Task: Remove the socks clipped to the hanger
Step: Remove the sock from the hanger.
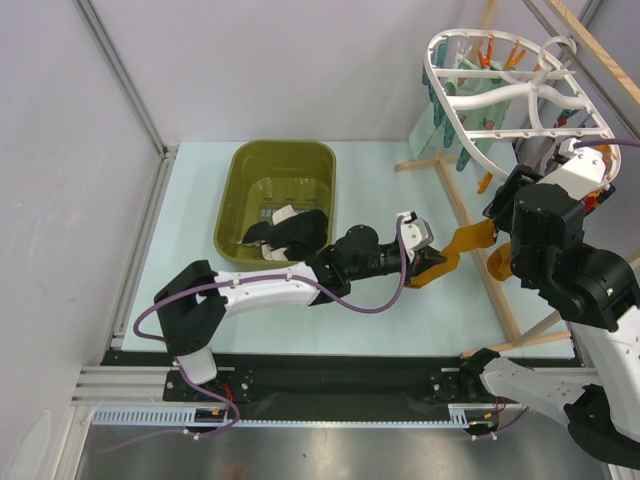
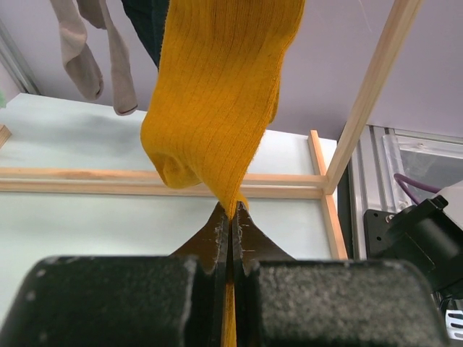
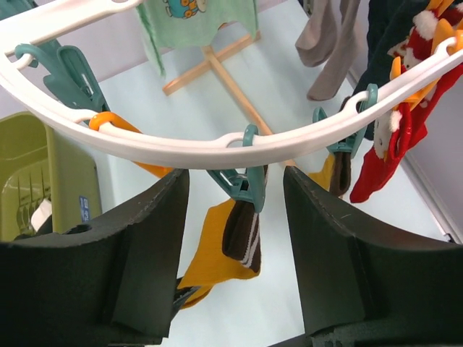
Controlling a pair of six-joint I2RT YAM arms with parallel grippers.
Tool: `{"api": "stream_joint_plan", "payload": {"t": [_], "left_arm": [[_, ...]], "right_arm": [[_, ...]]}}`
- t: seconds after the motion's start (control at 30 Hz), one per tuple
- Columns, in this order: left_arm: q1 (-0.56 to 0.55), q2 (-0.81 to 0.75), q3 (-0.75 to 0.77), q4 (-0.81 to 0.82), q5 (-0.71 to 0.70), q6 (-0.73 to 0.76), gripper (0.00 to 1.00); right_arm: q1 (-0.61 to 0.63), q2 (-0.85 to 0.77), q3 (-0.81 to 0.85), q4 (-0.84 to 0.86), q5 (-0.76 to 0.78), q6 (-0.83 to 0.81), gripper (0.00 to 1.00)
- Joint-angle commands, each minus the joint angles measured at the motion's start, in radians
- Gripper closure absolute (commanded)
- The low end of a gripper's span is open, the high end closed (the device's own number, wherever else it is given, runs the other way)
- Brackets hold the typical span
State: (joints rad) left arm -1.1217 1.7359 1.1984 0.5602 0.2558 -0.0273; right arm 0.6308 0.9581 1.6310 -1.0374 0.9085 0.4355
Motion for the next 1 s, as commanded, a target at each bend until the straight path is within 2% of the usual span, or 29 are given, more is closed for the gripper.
{"api": "stream_joint_plan", "payload": {"t": [0.0,0.6,0.7,0.73,0.8,0.83,0.9,0.97], "left_arm": [[-0.010,-0.056,0.000,0.055,-0.012,-0.008,1.00],[-0.020,-0.076,-0.010,0.060,-0.016,0.000,1.00],[-0.020,-0.081,-0.017,0.060,-0.018,0.000,1.00],[-0.018,-0.079,-0.020,0.061,-0.020,0.000,1.00],[-0.020,-0.082,-0.025,0.063,-0.021,0.000,1.00],[-0.018,-0.082,-0.029,0.066,-0.024,0.000,1.00],[-0.018,-0.087,-0.034,0.069,-0.026,0.000,1.00],[-0.020,-0.090,-0.045,0.072,-0.033,-0.005,1.00]], "right_arm": [[0.018,0.004,-0.005,0.045,0.073,-0.024,0.41],[0.029,0.002,-0.086,0.166,0.130,-0.132,0.49],[0.029,0.004,-0.088,0.181,0.136,-0.136,0.60],[0.029,0.004,-0.091,0.186,0.138,-0.139,0.69],[0.030,0.004,-0.092,0.188,0.139,-0.139,0.78],[0.029,0.005,-0.094,0.185,0.142,-0.139,0.86],[0.030,0.007,-0.095,0.180,0.142,-0.135,0.97],[0.030,0.001,-0.109,0.184,0.141,-0.133,1.00]]}}
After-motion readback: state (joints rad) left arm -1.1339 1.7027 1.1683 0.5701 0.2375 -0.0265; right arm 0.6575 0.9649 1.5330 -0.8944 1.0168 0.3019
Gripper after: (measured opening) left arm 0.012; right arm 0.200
